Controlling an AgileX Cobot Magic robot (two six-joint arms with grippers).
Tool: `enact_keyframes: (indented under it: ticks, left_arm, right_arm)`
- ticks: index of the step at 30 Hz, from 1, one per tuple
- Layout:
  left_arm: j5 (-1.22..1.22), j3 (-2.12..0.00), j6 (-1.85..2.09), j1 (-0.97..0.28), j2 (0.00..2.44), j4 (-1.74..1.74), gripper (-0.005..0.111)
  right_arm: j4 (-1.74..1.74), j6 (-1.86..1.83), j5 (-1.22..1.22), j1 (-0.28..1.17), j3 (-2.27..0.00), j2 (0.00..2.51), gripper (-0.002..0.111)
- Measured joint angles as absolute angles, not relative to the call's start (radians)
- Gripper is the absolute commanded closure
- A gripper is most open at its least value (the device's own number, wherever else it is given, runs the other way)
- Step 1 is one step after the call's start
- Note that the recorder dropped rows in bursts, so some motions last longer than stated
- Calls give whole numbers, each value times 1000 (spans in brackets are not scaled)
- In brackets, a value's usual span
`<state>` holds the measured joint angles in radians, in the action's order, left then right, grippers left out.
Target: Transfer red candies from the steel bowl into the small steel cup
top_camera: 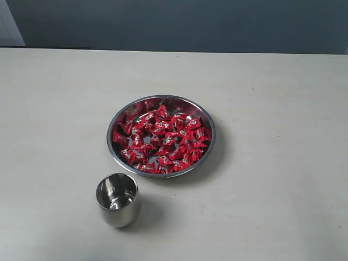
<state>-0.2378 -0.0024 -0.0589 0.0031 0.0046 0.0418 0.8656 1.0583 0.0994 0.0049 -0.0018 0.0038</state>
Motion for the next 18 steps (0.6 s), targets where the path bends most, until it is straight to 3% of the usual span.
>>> enact_keyframes:
  ticks: [7, 18]
  left_arm:
    - [-238, -2, -59, 3, 5, 42, 106]
    - [-238, -2, -59, 3, 5, 42, 106]
  right_arm:
    - [873, 1075, -357, 5, -2, 4, 109]
    - [880, 1266, -407, 5, -2, 4, 109]
